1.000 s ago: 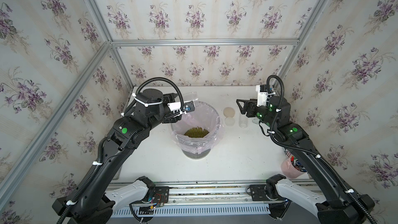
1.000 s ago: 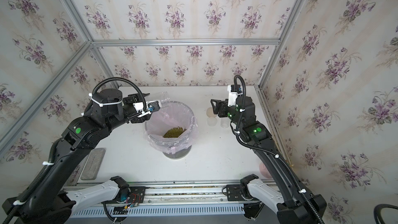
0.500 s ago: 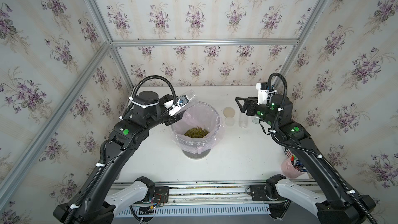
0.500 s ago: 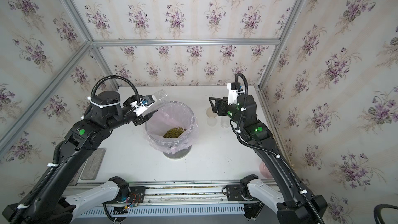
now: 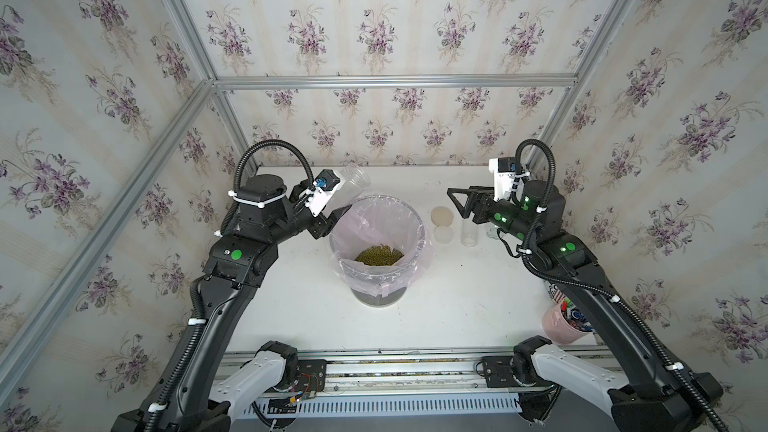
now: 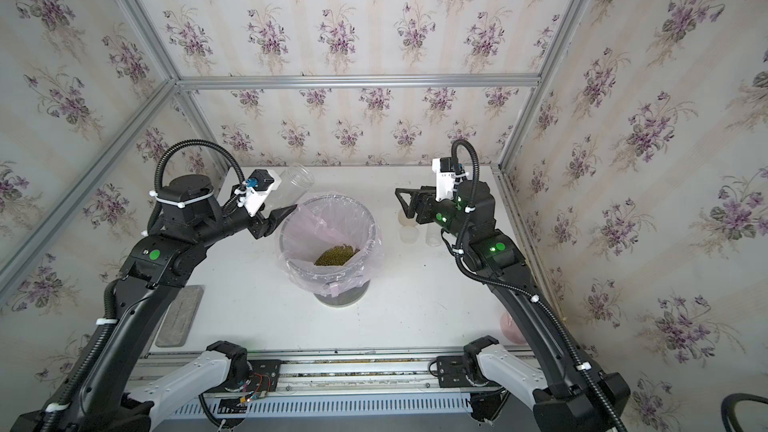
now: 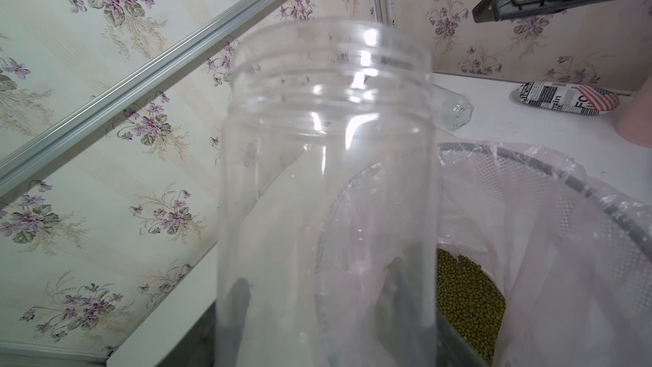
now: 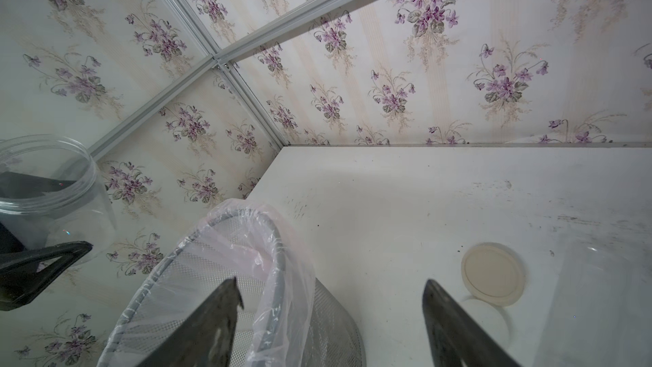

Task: Empty moldy mung beans from jars
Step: Place the jar at the center of the board.

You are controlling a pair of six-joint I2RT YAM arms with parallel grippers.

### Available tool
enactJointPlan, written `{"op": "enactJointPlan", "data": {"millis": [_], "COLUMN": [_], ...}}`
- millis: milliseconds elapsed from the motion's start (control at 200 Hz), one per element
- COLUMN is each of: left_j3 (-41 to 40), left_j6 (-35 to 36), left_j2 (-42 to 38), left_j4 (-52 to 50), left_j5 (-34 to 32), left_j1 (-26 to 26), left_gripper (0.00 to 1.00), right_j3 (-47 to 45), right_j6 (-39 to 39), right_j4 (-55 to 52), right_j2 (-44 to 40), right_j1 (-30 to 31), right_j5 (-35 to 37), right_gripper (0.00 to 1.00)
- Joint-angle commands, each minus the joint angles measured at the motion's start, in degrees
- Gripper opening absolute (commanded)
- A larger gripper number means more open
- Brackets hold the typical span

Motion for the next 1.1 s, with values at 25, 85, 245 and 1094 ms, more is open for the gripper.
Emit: {"op": "enactJointPlan", "data": {"millis": [25,85,245,1094], "left_j3": [1.28,1.66,1.63,-0.28], "left_j6": [-5.05,-6.6,-10.72,-20.25], "left_j2": [1.06,1.6,2.71,4.56], "left_j4": [4.61,5.67,8.98,17.25], "left_j5": [7.16,9.48,14.1,25.54], "left_j1": [0.22,0.22,0.22,-1.14], "left_gripper": [0.0,0.0,0.0,0.0], "right_j3": [0.64,1.14,1.97,5.07], "right_j6": [-0.04,-0.14,0.36,10.36], "right_j4": [2.52,2.6,4.07,28.04], "right_j2": [-1.28,-1.48,-1.48,6.96], "right_j1": [0.02,0.03,0.04,7.94], "right_j5": [-3.48,-5.22,-10.57,-30.35], "right_gripper": [0.79,0.79,0.8,0.88]}}
